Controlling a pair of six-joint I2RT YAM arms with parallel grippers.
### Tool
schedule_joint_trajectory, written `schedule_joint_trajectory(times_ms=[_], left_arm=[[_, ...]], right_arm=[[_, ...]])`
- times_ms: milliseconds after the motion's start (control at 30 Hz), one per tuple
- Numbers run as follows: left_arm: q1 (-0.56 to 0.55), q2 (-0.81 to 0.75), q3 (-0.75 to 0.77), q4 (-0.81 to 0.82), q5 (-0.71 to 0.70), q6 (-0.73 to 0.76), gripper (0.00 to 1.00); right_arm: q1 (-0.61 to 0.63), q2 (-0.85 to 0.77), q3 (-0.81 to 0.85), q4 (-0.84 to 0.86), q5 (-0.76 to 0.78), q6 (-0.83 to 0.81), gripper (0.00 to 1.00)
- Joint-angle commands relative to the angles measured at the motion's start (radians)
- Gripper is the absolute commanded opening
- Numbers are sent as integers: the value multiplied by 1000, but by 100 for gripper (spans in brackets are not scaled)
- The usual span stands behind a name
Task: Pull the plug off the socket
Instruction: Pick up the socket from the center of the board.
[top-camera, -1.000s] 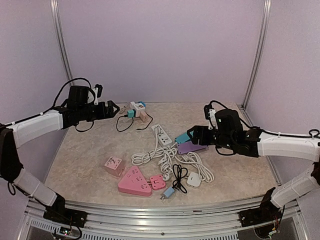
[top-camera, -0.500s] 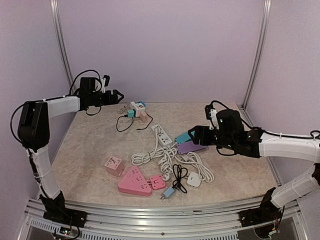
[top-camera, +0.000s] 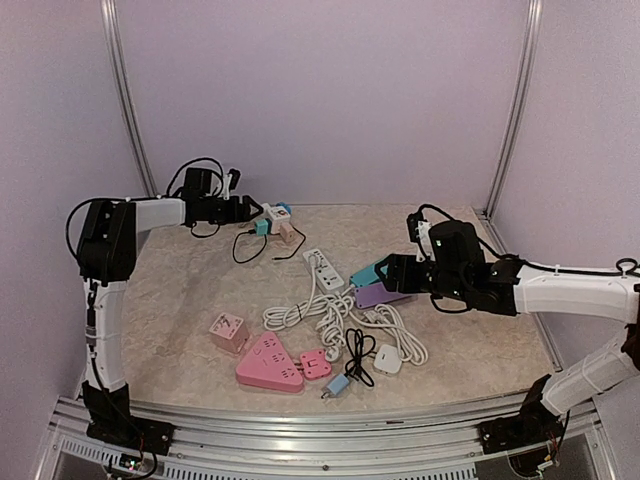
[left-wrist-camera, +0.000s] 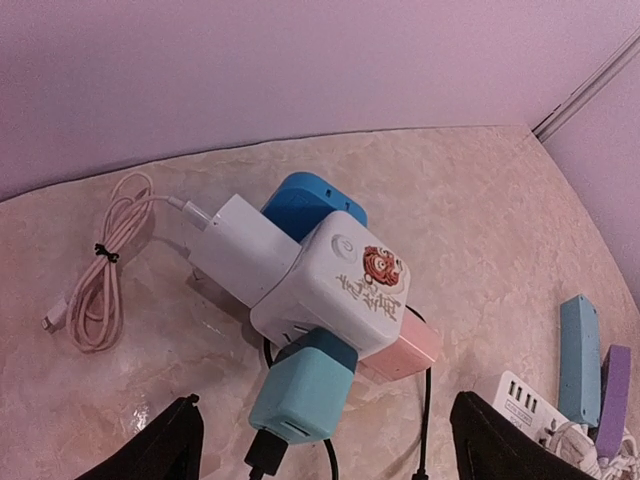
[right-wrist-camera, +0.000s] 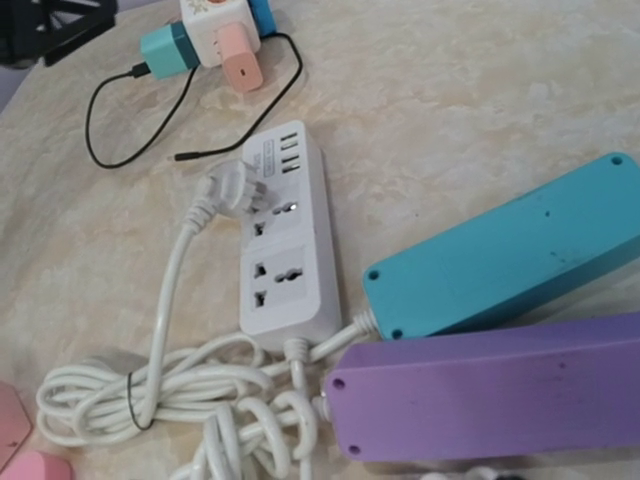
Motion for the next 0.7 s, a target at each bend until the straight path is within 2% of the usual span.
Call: schedule_joint_trajectory(times_ms=[0,100,233,300,667], left_arm=[[-10,78,84,-36,30,14,84],[-18,120,122,-51,28,14,83],[-37,166,179,-90,26,31,71],[-53,189,212,-125,6,56,69],[-96,207,250,-224,-117,27,65]], right_arm=[[-9,7,25,-8,-11,13,73],[-9,4,24,-10,-8,16,73],[-9,0,21,-13,-4,15,69],[-10,3,21,-12,-7,14,66],[-9,8,18,-5,-5,15,66]])
